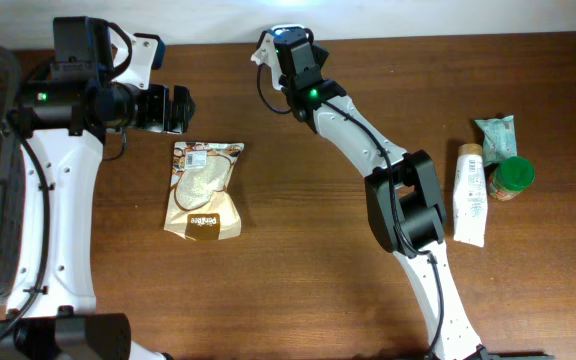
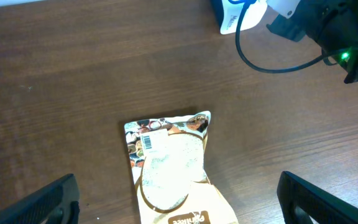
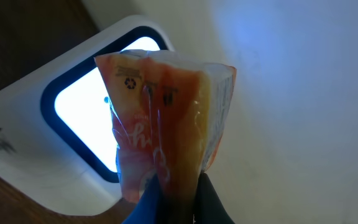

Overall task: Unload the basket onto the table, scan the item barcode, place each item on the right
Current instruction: 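Lift the Kleenex pack and hold it up to the scanner, then carry the Kleenex pack right and set it down near the jar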

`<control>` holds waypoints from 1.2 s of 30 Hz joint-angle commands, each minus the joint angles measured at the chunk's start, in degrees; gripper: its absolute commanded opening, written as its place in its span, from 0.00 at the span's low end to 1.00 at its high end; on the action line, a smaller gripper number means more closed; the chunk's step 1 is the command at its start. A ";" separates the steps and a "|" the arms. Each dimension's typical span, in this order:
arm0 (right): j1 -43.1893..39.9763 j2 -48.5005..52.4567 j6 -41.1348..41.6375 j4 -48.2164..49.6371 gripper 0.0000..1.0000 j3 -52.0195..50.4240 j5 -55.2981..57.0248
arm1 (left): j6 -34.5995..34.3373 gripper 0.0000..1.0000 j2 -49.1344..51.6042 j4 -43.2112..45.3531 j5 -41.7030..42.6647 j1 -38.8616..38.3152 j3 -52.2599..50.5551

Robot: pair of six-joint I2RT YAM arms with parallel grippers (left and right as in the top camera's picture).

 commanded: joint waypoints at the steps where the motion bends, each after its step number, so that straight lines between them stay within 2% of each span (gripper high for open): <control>1: 0.96 0.09 -0.79 0.68 0.04 0.63 1.01 | 0.94 0.99 0.17 -0.04 0.22 0.39 0.20; 11: 2.71 -2.56 0.24 3.34 0.04 0.68 4.72 | 0.94 0.99 0.17 -0.04 0.20 0.50 0.20; 17: 2.84 -10.27 11.93 -4.70 0.04 0.68 2.86 | 0.94 0.99 0.17 -0.04 0.22 0.50 0.20; 21: 2.82 -16.52 22.82 -14.29 0.04 0.68 -3.02 | 0.94 0.99 0.17 -0.04 0.20 0.50 0.20; 24: 2.51 -22.51 36.33 -24.52 0.04 0.68 -8.90 | 0.94 0.99 0.17 -0.04 0.22 0.50 0.20; 26: 1.68 -27.50 47.28 -35.10 0.04 0.66 -15.85 | 0.94 0.99 0.17 -0.04 0.22 0.48 0.20; 28: 0.81 -30.56 50.99 -43.93 0.04 0.66 -22.88 | 0.94 0.99 0.17 -0.04 0.22 0.50 0.20; 31: -0.68 -32.87 52.41 -55.49 0.04 0.66 -31.15 | 0.94 0.99 0.17 -0.04 0.22 0.50 0.20; 34: -2.36 -32.70 53.13 -67.17 0.04 0.39 -33.09 | 0.94 0.99 0.17 -0.04 0.22 0.50 0.20; 36: -3.28 -31.98 54.60 -71.10 0.04 -1.53 -33.09 | 0.94 0.99 0.17 -0.04 0.22 0.50 0.20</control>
